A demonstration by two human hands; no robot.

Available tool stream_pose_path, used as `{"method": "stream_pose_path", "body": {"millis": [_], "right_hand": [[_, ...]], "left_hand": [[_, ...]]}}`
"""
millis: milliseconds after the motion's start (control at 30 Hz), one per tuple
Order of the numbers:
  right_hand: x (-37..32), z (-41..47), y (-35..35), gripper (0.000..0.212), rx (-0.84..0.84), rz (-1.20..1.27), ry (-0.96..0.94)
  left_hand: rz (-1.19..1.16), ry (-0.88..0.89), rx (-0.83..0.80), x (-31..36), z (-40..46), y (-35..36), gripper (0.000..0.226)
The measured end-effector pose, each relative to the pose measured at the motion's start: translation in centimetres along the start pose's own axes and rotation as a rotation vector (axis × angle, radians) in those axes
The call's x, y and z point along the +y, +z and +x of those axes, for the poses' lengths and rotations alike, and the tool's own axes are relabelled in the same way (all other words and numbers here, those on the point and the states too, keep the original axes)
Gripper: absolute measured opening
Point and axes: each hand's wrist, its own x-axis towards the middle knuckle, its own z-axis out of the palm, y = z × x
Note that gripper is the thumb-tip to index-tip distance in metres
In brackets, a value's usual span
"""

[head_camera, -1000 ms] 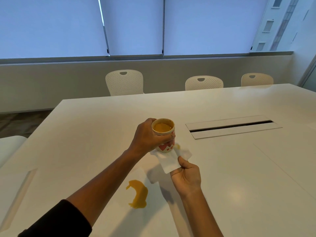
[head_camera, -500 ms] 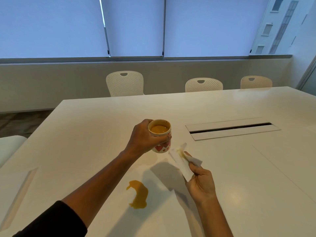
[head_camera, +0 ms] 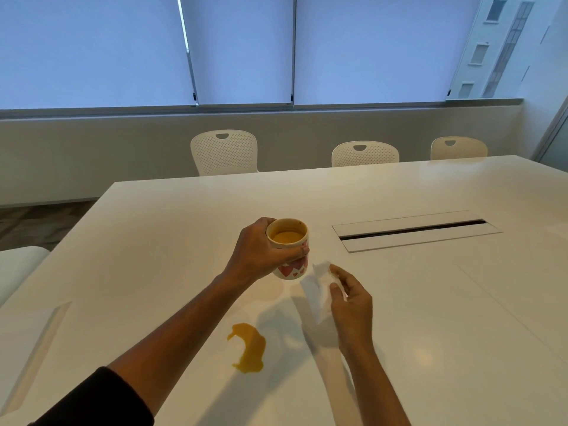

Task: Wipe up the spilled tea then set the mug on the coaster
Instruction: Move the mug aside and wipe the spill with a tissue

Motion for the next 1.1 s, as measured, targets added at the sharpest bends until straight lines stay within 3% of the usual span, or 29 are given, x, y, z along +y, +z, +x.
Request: {"method": "stream_pose_path", "body": {"millis": [100,433,633,1100], "right_hand": [[-0.2,-0.4,1.4,0.05,0.012,-0.013,-0.083],[-0.9,-3.0,3.5,0.042,-0.076,0.205,-0.055],[-1.7,-1.7,3.8,0.029,-0.055,0.34,0.082],[-2.4,0.9,4.4,0.026,-0.204,1.037,0.54]], "left_hand": [[0.001,0.011,0.0,0.2,-0.2,0.3,0.074],[0.002,0.043,-0.019,0.3,-0.7,1.0,0.076],[-0.002,0.059,-0.027,1.0,-0.6,1.0,0.072],[-0.045,0.077,-0.037,1.9,0.2,0.9,0.071]]}}
